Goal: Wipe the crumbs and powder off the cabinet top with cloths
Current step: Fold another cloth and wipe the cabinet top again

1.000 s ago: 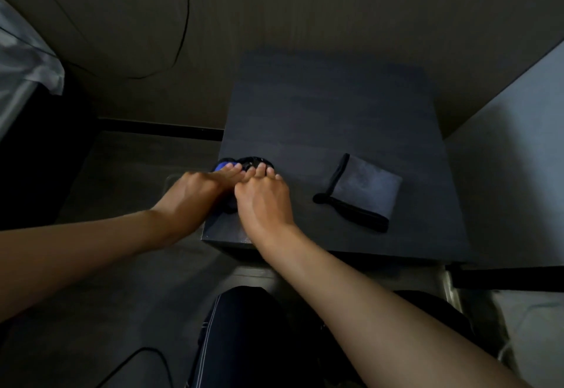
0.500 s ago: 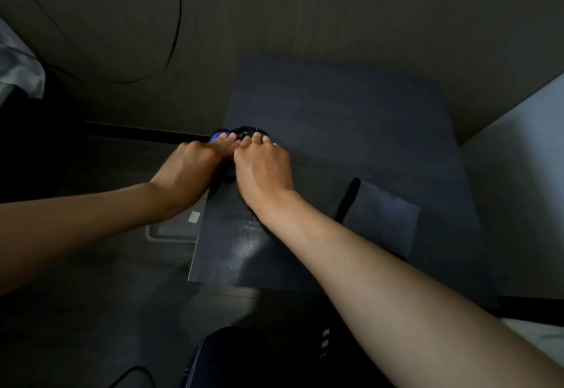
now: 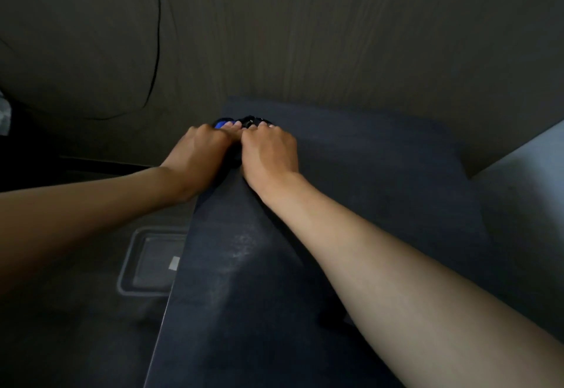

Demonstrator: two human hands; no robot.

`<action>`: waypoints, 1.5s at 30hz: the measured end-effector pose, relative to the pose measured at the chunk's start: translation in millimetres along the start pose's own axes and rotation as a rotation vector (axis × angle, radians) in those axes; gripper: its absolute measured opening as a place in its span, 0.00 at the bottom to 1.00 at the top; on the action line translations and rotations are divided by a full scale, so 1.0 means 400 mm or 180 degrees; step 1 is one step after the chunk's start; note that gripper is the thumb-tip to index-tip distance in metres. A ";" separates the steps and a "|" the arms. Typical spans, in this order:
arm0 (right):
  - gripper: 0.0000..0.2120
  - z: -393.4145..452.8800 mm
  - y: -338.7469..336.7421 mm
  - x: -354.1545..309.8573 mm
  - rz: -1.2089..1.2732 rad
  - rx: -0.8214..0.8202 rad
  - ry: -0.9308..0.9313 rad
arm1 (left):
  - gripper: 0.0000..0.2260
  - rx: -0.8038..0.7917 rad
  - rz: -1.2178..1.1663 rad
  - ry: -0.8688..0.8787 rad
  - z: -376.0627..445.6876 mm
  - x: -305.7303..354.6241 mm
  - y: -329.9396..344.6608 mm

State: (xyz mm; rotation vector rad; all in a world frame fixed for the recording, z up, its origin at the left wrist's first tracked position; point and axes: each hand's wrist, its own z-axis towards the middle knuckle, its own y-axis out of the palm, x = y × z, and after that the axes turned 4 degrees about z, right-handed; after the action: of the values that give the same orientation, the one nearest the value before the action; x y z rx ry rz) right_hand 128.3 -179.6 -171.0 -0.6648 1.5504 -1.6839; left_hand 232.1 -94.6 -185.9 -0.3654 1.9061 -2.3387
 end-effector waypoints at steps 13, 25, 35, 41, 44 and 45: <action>0.14 0.170 0.002 0.165 -0.0090 0.0061 0.0200 | 0.14 0.0096 0.0074 0.0123 0.249 0.029 0.038; 0.14 0.104 -0.027 0.463 0.0155 -0.0130 0.0765 | 0.15 -0.0045 -0.0003 0.0414 0.417 0.287 0.117; 0.18 0.026 -0.063 0.717 0.0181 -0.0101 0.1157 | 0.11 -0.0098 0.0064 0.0566 0.550 0.534 0.196; 0.18 -0.006 -0.084 0.811 0.0487 -0.0072 0.1478 | 0.10 -0.0059 0.0112 0.0656 0.606 0.632 0.232; 0.16 -0.021 -0.079 0.848 0.0665 0.0046 0.1668 | 0.12 0.0004 0.0083 0.0687 0.624 0.667 0.250; 0.15 -0.028 -0.072 0.861 0.0730 0.0072 0.1744 | 0.13 0.0027 0.0050 0.0723 0.626 0.678 0.254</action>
State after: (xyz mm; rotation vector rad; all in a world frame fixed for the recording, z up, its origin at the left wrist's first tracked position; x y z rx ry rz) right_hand -89.2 -448.2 -181.1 0.0049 1.8876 -1.7872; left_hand 24.9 -416.0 -205.9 -0.0858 1.9831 -2.4698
